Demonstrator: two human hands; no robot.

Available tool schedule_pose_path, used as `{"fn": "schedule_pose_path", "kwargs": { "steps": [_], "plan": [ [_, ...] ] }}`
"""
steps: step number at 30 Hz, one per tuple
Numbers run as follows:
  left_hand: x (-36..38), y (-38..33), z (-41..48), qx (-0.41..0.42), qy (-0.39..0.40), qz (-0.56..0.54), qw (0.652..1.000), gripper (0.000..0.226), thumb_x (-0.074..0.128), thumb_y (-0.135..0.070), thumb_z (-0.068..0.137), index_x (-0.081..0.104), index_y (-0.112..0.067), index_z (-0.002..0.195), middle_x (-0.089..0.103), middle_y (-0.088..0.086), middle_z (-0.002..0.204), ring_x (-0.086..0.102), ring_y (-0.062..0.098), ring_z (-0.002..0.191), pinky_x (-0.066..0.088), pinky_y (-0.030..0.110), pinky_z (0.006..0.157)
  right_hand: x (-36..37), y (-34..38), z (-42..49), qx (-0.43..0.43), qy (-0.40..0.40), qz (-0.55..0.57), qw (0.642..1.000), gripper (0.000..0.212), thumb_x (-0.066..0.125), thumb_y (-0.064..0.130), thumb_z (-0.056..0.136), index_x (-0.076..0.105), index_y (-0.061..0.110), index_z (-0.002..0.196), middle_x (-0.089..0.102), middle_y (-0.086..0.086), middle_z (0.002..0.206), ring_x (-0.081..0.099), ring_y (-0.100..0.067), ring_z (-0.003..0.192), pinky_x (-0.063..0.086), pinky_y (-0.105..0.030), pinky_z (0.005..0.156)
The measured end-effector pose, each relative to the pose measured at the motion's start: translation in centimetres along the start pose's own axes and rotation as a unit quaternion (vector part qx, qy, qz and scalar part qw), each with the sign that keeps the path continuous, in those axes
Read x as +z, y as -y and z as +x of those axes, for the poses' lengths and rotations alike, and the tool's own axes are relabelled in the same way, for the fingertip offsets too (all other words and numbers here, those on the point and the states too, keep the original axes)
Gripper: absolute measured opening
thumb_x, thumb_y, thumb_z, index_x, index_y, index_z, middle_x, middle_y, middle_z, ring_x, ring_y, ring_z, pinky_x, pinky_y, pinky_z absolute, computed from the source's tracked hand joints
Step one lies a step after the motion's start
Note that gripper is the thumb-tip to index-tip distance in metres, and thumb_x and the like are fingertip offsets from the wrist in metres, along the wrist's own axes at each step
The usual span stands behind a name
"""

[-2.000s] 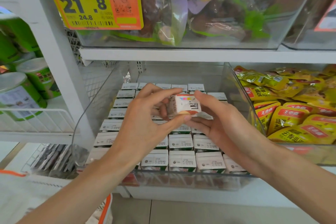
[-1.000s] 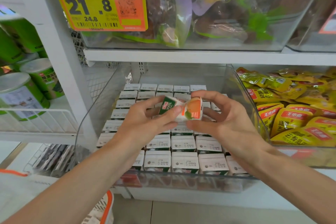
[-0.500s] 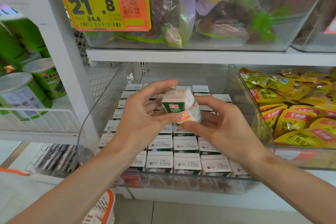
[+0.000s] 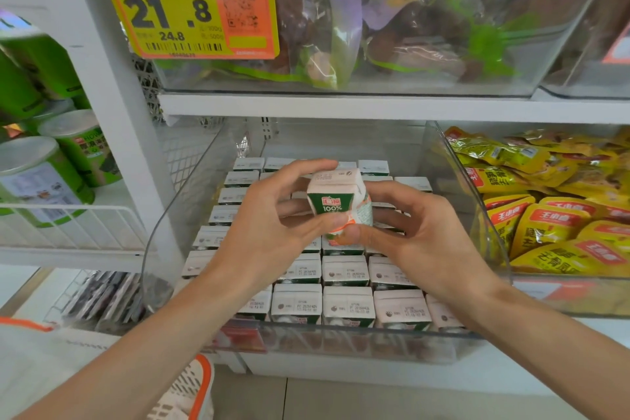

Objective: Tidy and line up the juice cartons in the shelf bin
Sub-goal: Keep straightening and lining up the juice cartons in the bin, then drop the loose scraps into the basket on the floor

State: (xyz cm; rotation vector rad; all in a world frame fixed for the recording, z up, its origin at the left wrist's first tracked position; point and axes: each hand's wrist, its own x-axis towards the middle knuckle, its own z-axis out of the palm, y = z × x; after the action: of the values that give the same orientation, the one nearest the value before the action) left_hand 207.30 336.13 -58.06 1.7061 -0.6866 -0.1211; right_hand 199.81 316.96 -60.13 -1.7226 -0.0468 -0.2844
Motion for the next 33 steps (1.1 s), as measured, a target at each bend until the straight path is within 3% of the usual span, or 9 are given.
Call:
{"fn": "schedule_pose_path", "kwargs": {
  "steps": [6, 10, 17, 20, 23, 27, 29, 33],
  "plan": [
    [-2.3, -1.5, -0.2, 0.002, -0.006, 0.112, 0.994, 0.051, 0.096, -0.02, 0.07, 0.071, -0.036, 0.111, 0.077, -0.016, 0.106, 0.075, -0.001, 0.094, 0.061, 0.018, 0.083, 1.9, 0.7, 0.4, 0.007, 0.013, -0.082, 0.996, 0.049, 0.084, 0.019, 0.088, 0.068, 0.026, 0.135, 0.075, 0.017, 0.121, 0.07, 0.001, 0.113, 0.058, -0.019, 0.095],
    [-6.4, -3.2, -1.8, -0.004, -0.032, 0.146, 0.989, 0.045, 0.096, -0.022, 0.068, 0.07, -0.037, 0.101, 0.077, -0.019, 0.1, 0.077, 0.001, 0.085, 0.063, 0.021, 0.073, 5.2, 1.6, 1.0, -0.01, 0.033, -0.171, 0.985, 0.044, 0.082, 0.022, 0.091, 0.069, 0.03, 0.132, 0.072, 0.013, 0.116, 0.069, -0.005, 0.103, 0.061, -0.026, 0.085],
    [-15.0, -5.2, -9.0, 0.004, -0.129, 0.18, 0.975, 0.043, 0.093, -0.022, 0.067, 0.07, -0.034, 0.101, 0.078, -0.014, 0.095, 0.077, 0.007, 0.083, 0.063, 0.021, 0.068, 14.6, 4.5, 1.5, -0.076, 0.114, -0.189, 0.972, 0.046, 0.084, 0.033, 0.088, 0.069, 0.031, 0.131, 0.072, 0.013, 0.108, 0.069, -0.008, 0.095, 0.059, -0.032, 0.074],
    [-18.7, -5.7, -13.1, 0.003, -0.17, 0.194, 0.966, 0.049, 0.094, -0.021, 0.069, 0.073, -0.039, 0.109, 0.077, -0.009, 0.098, 0.077, 0.008, 0.084, 0.064, 0.025, 0.073, 18.8, 5.9, 1.2, -0.137, 0.158, -0.187, 0.96, 0.046, 0.083, 0.039, 0.087, 0.066, 0.035, 0.129, 0.069, 0.014, 0.108, 0.068, -0.007, 0.095, 0.055, -0.024, 0.07],
    [-21.5, -4.9, -17.3, -0.032, -0.179, 0.209, 0.961, 0.047, 0.093, -0.021, 0.071, 0.074, -0.037, 0.11, 0.077, -0.011, 0.101, 0.077, 0.009, 0.087, 0.064, 0.023, 0.073, 22.8, 6.1, 0.8, -0.191, 0.213, -0.242, 0.927, 0.049, 0.081, 0.03, 0.091, 0.065, 0.029, 0.137, 0.065, 0.011, 0.112, 0.066, -0.006, 0.093, 0.05, -0.015, 0.071],
    [-23.1, 0.1, -21.8, -0.129, -0.179, 0.223, 0.95, 0.046, 0.093, -0.035, 0.062, 0.07, -0.034, 0.101, 0.073, -0.02, 0.102, 0.073, 0.003, 0.091, 0.061, 0.018, 0.071, 27.4, 4.0, 0.3, -0.211, 0.306, -0.359, 0.856, 0.041, 0.075, 0.027, 0.095, 0.067, 0.031, 0.135, 0.069, 0.006, 0.112, 0.067, -0.011, 0.093, 0.056, -0.034, 0.084],
    [-23.1, 4.5, -23.7, -0.172, -0.172, 0.239, 0.94, 0.045, 0.094, -0.037, 0.062, 0.067, -0.034, 0.098, 0.07, -0.018, 0.104, 0.07, 0.005, 0.095, 0.062, 0.022, 0.072, 28.8, 1.8, 0.1, -0.201, 0.349, -0.412, 0.817, 0.038, 0.071, 0.032, 0.098, 0.067, 0.032, 0.135, 0.072, 0.009, 0.112, 0.067, -0.01, 0.097, 0.055, -0.033, 0.086],
    [-21.7, 14.9, -25.7, -0.228, -0.114, 0.286, 0.924, 0.044, 0.095, -0.027, 0.069, 0.063, -0.026, 0.099, 0.069, -0.009, 0.107, 0.066, 0.017, 0.098, 0.057, 0.039, 0.081, 30.1, -3.0, -0.1, -0.156, 0.398, -0.464, 0.776, 0.043, 0.064, 0.032, 0.102, 0.06, 0.031, 0.145, 0.067, 0.006, 0.126, 0.063, -0.013, 0.111, 0.049, -0.03, 0.084]
  ]
}}
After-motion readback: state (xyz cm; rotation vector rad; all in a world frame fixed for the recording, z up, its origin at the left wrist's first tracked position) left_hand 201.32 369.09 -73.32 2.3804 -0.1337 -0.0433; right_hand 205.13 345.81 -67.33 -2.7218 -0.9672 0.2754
